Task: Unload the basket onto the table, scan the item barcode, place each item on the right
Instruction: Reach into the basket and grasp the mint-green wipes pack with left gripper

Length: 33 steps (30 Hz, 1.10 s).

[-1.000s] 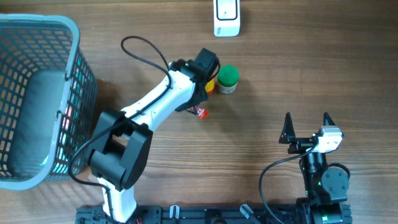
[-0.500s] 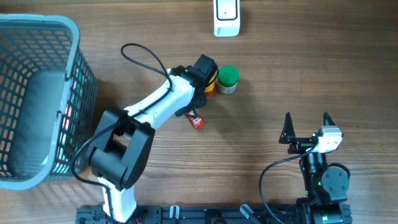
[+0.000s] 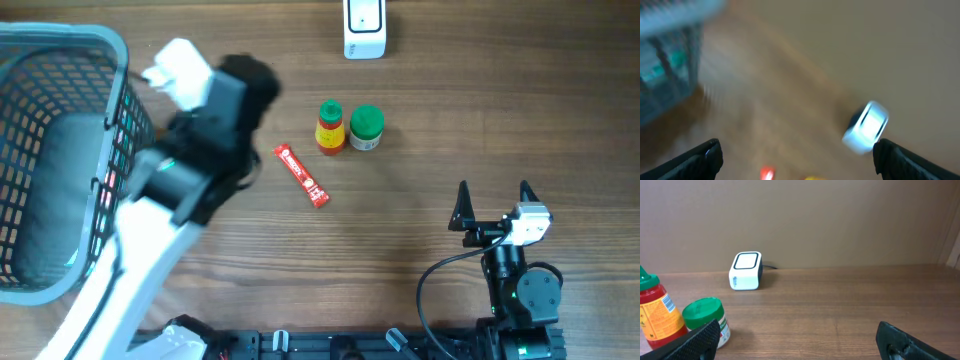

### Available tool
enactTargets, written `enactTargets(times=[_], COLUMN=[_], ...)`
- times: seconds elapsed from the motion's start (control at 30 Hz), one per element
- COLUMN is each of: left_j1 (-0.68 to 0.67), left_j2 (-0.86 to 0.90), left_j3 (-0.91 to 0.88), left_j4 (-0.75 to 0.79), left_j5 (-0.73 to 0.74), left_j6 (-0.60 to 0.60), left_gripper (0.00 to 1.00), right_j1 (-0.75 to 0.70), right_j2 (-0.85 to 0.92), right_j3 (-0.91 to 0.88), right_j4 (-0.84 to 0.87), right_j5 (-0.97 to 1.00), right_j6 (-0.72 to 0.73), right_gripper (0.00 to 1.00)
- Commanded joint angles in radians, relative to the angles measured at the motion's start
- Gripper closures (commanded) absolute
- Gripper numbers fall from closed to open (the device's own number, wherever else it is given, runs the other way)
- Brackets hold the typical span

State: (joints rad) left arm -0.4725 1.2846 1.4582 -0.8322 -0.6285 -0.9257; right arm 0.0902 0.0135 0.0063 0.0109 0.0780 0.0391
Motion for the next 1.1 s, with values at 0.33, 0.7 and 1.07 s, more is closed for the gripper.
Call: enactTargets(times=[0.33, 0.7, 1.07], left_j1=[0.682, 1.128, 1.165], left_j2=[-0.177, 0.1, 0.47], left_j3=[0.007, 0.005, -0.002], left_j4=[0.021, -0.337, -0.407], left_j5=[0.063, 0.344, 0.473], left_j6=[-0.14, -0.608, -0.718], left_gripper=[0.0, 0.0, 0.1], right_j1=[0.004, 0.004, 0.004], right_j2=[-0.006, -0.006, -0.006], right_j3=[-0.001, -0.001, -0.001], right_j4=[0.002, 0.002, 0.002], right_j5=[-0.013, -0.013, -0.013], right_j6=[-0.011, -0.011, -0.011], right_gripper=[0.0, 0.0, 0.01])
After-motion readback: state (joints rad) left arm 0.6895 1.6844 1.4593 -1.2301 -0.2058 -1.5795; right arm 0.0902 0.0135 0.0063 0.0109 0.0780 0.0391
